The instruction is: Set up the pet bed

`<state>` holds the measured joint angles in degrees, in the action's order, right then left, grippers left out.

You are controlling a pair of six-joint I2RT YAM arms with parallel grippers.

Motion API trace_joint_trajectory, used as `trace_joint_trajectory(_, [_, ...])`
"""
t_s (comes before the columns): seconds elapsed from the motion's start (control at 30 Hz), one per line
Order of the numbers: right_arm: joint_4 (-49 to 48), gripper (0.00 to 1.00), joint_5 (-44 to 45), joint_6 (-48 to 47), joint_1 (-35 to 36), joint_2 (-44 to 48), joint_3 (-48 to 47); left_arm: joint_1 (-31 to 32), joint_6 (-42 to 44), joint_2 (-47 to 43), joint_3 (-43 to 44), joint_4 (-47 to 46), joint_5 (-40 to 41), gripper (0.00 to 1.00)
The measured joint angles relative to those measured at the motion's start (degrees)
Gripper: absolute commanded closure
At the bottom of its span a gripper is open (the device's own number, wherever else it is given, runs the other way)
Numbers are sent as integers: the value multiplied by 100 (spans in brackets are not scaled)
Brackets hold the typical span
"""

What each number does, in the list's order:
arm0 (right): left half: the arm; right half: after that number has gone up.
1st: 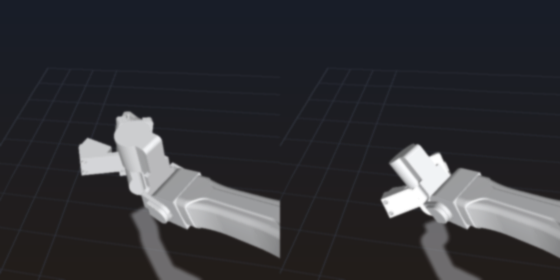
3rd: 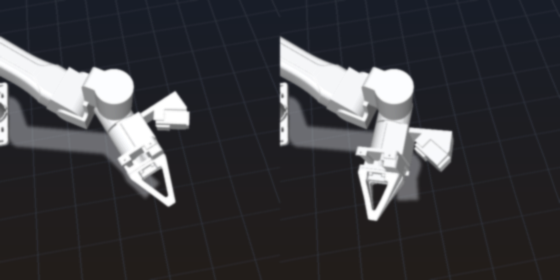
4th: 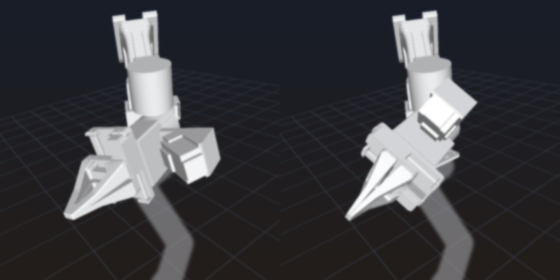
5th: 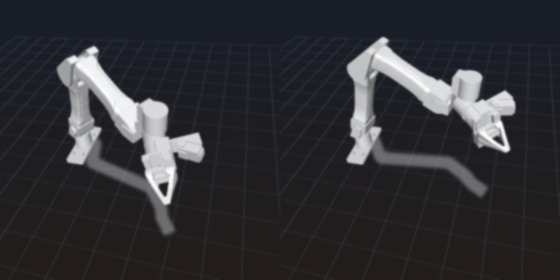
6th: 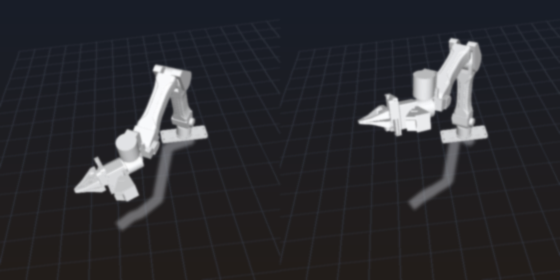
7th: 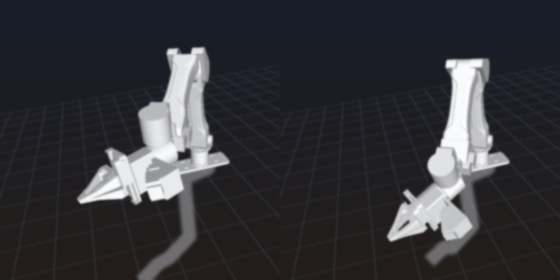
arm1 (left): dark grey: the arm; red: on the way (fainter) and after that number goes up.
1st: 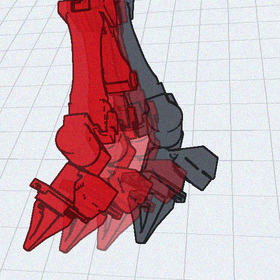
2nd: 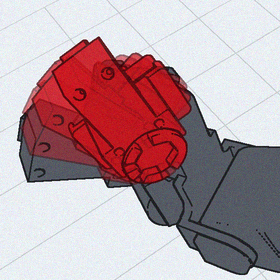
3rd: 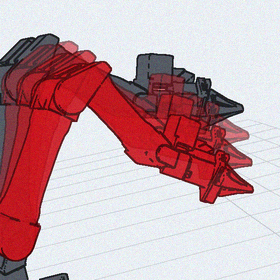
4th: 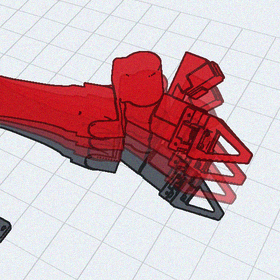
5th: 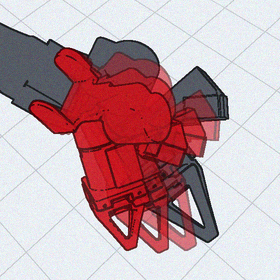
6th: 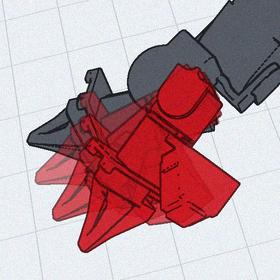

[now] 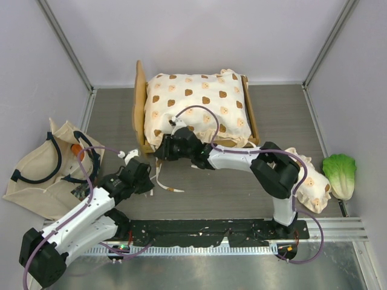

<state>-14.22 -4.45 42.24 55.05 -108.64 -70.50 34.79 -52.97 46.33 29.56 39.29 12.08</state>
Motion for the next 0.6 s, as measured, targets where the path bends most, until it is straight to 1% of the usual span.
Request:
trace_joint_trajectory(0.13, [-20, 63, 142, 20, 9, -367, -61, -44, 96, 50, 0, -2, -7, 100])
trace_joint_trajectory(0.3, [-50, 63, 247, 15, 37, -612, -168, -109, 140, 57, 0, -35, -15, 100])
trace_joint_trajectory(0.6, [-22, 64, 455, 7, 48, -758, -568, -225, 249, 11, 0, -52, -153, 100])
